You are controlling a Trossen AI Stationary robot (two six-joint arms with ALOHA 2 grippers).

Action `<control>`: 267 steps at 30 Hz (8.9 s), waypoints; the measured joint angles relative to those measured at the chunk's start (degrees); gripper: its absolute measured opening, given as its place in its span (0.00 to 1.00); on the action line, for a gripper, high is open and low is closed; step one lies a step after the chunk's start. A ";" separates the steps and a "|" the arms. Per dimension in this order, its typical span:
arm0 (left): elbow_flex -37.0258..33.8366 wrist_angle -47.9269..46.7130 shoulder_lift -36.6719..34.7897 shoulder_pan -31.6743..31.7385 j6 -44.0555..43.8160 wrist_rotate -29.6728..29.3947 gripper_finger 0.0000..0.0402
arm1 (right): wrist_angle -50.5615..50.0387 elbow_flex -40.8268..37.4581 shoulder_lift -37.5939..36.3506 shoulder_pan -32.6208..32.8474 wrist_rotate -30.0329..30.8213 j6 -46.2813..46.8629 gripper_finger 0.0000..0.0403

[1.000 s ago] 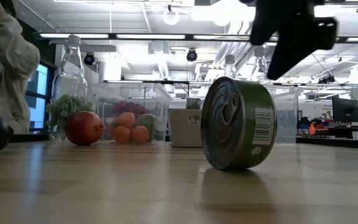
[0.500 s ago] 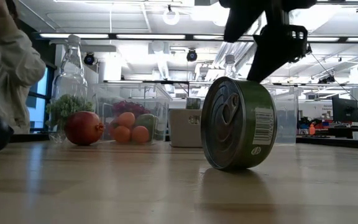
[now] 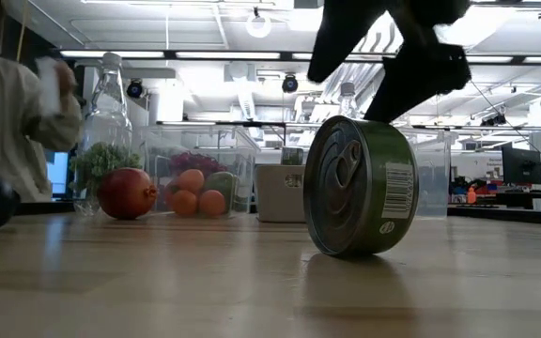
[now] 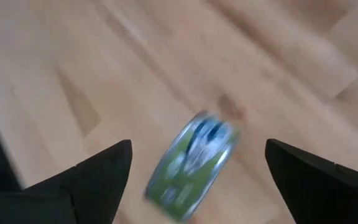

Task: Pick & Place Food Item
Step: Put the green tuna can into the gray bin, then put the plum into the left transparent bin

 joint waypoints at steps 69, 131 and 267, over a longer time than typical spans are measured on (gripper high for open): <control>0.01 -0.21 0.00 2.10 -1.51 6.17 0.63 | 4.24 0.02 9.66 -0.28 -5.53 0.65 0.36; 0.02 12.81 7.80 2.47 -5.13 2.64 0.63 | -1.69 0.11 6.08 -30.91 20.15 -14.75 0.33; 0.76 27.26 -0.01 -3.34 43.11 -4.42 0.63 | 21.86 -17.90 -14.36 16.66 27.43 -10.62 0.48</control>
